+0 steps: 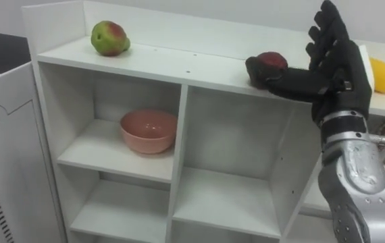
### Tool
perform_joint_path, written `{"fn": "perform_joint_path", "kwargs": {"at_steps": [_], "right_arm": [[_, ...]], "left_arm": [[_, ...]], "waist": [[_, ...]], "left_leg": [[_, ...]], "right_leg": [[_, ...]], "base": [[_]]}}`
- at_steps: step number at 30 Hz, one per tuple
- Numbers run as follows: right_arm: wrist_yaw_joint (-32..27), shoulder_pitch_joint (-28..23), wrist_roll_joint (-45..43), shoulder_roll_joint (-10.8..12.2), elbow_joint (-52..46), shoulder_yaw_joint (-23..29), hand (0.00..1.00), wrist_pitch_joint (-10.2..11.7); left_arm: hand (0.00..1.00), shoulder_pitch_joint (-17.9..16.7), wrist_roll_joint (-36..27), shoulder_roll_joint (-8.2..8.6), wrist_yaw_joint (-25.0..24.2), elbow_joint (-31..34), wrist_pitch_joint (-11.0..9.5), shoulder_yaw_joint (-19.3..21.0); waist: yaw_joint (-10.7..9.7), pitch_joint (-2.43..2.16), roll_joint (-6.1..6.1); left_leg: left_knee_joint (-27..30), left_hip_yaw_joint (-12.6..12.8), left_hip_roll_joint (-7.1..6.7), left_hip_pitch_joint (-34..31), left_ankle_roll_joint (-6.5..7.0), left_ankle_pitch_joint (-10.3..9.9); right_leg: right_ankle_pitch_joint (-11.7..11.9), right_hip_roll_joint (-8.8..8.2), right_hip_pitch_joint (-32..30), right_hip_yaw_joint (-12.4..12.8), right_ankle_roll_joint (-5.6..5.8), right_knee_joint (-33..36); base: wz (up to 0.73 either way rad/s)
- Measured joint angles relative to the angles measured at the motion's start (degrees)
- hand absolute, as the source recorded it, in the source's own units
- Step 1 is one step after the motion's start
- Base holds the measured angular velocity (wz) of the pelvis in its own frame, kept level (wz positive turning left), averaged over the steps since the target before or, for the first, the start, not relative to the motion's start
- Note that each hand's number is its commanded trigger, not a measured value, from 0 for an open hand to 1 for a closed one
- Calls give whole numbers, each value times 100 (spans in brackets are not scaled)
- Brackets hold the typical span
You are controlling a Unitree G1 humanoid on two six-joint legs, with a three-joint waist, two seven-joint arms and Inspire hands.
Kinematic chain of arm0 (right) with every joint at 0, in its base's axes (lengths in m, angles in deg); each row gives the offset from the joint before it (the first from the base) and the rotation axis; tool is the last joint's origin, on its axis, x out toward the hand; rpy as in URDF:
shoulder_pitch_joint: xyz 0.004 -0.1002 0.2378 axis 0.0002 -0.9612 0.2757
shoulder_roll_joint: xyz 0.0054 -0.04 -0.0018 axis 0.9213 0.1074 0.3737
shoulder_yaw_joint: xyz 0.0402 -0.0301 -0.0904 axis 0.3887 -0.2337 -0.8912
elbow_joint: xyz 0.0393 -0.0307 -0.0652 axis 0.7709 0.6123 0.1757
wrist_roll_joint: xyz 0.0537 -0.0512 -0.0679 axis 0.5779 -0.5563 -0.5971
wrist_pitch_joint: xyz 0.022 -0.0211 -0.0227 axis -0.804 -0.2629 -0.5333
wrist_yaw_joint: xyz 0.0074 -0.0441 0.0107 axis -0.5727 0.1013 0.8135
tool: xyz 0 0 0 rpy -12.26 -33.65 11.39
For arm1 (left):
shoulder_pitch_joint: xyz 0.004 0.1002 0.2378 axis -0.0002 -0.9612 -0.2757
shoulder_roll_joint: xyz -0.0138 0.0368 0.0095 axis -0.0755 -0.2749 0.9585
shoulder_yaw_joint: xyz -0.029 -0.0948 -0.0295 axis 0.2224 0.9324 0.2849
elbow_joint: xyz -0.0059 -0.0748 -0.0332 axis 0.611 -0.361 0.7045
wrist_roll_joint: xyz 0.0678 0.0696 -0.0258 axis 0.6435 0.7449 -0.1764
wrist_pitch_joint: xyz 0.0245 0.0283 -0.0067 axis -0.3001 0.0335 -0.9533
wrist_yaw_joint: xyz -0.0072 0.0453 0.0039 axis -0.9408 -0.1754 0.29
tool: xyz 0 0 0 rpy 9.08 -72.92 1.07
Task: Arrange fruit in the closet
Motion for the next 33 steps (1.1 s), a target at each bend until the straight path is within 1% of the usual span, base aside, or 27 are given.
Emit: {"fn": "perform_joint_path", "kwargs": {"at_steps": [2, 5, 8, 12, 13, 14, 15, 18, 19, 22, 24, 26, 29, 33], "right_arm": [[49, 168, -76, -111, 298, -153, 0, -41], [238, 350, -260, -209, 697, -211, 0, -31], [428, 650, -245, -362, 1200, -269, 0, -44], [555, 709, -246, -473, 1332, -380, 0, -40], [578, 709, -247, -477, 1344, -380, 37, -41], [617, 709, -251, -492, 1359, -380, 82, -41], [624, 709, -250, -499, 1367, -380, 100, -41], [688, 709, -242, -539, 1414, -380, 100, -42], [740, 709, -236, -562, 1449, -380, 100, -41], [914, 709, -220, -652, 1565, -386, 100, -44], [954, 709, -221, -663, 1605, -391, 100, -46], [1006, 709, -209, -667, 1681, -391, 100, -43], [1084, 709, -199, -687, 1763, -391, 100, -44], [1113, 709, -160, -693, 1786, -384, 100, -40]], "left_arm": [[0, -16, 6, -7, -35, -2, 57, -8], [0, -14, -3, -7, -71, 0, 135, -11], [0, 5, -3, -9, -97, 2, 149, -11], [0, 53, -5, -9, -100, 0, 151, -15], [0, 70, -5, -11, -100, 0, 152, -17], [0, 86, -5, -19, -100, 0, 152, -23], [0, 95, -5, -25, -99, 0, 153, -25], [0, 119, -11, -57, -100, 4, 154, -59], [0, 124, -11, -78, -105, 4, 153, -80], [0, 125, -11, -147, -116, 3, 153, -85], [0, 124, -13, -175, -155, 3, 153, -84], [0, 128, -29, -204, -201, 3, 153, -84], [0, 146, -83, -240, -219, 3, 153, -84], [0, 153, -128, -255, -220, 4, 153, -76]], "waist": [[20, 2, 3], [28, 2, 2], [47, 0, -1], [59, -1, -3], [60, 0, -4], [65, 0, -6], [62, 0, -11], [48, 0, -32], [46, 2, -52], [52, 3, -137], [52, -4, -172], [49, -24, -203], [52, -31, -213], [55, -27, -209]], "left_leg": [[0, -15, -2, 2, 0, 0], [17, -45, -6, -7, 0, 0], [28, -52, -7, -6, 0, 0], [59, -52, -5, -18, -2, 1], [74, -52, -5, -28, -2, 1], [86, -63, -6, -41, -2, 1], [93, -66, -6, -49, -3, 2], [121, -88, -4, -71, -5, 3], [125, -95, -2, -71, -7, 4], [131, -102, 0, -84, -12, 7], [139, -102, -2, -95, -12, 6], [140, -102, -5, -96, -11, 6], [140, -107, -3, -95, -12, 6], [142, -103, -5, -92, -12, 6]], "right_leg": [[0, 1, 9, -1, 0, -1], [0, 0, 17, -2, 0, 0], [0, 0, 30, -7, 0, 0], [0, 0, 32, -11, 0, 0], [0, 0, 28, -13, 0, 0], [0, 0, 28, -36, 0, 0], [0, -1, 25, -50, 0, 0], [0, -4, 22, -114, 0, 1], [0, -4, 23, -150, 0, 1], [0, -3, 19, -158, 0, 2], [0, -5, 19, -162, -1, 3], [0, -8, 20, -165, -1, 3], [0, -8, 23, -165, -1, 4], [1, -7, 27, -158, -1, 4]], "base": [[3], [6], [1], [0], [0], [0], [4], [4], [4], [0], [0], [0], [0], [0]]}}
